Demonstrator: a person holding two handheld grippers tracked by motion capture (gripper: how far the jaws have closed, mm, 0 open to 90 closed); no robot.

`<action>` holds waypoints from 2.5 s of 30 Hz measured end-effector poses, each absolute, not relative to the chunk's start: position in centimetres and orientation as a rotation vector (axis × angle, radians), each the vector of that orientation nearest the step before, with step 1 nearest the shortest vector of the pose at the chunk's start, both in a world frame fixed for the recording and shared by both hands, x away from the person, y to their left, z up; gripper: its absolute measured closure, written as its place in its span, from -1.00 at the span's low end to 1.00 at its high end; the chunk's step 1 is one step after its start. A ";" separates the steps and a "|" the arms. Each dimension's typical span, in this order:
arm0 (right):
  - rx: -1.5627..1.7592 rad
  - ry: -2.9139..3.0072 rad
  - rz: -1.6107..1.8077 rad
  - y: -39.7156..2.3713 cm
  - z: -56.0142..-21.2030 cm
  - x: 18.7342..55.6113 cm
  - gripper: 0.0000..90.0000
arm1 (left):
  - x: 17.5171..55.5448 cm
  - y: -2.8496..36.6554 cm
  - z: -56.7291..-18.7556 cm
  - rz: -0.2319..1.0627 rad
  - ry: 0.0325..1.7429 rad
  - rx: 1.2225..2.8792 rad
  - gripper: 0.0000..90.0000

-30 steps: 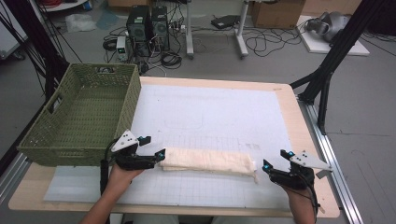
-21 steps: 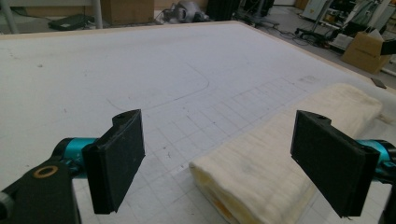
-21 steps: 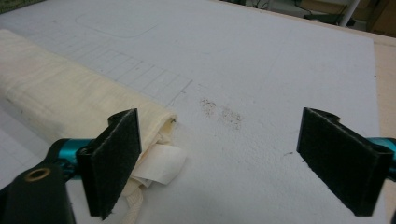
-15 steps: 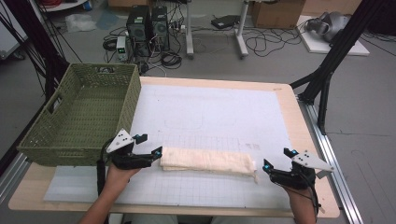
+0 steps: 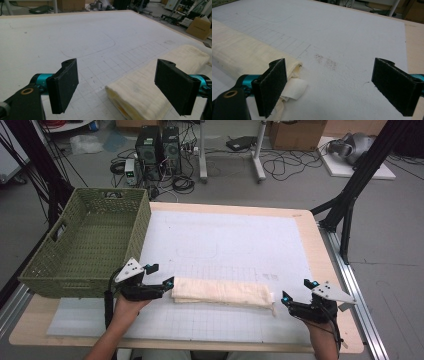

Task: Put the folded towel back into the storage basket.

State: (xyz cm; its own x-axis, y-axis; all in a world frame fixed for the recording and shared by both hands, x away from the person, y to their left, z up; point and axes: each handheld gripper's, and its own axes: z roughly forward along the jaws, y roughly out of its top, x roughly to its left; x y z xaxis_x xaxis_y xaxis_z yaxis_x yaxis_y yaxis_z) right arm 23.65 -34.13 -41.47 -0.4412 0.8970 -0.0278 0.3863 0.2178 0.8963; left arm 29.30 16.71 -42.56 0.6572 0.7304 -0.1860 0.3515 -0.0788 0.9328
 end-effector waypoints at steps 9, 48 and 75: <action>1.160 1.965 1.172 -33.6 -41.7 24.0 -0.73 | 29.1 16.6 -42.5 0.383 0.937 1.685 -0.61; 1.152 2.033 1.170 -33.1 -42.4 24.1 -0.73 | 28.7 13.1 -45.1 0.247 0.947 1.998 -0.27; 1.154 2.047 1.186 -32.8 -42.7 24.3 -0.73 | 26.8 11.1 -45.0 0.346 0.847 2.072 0.73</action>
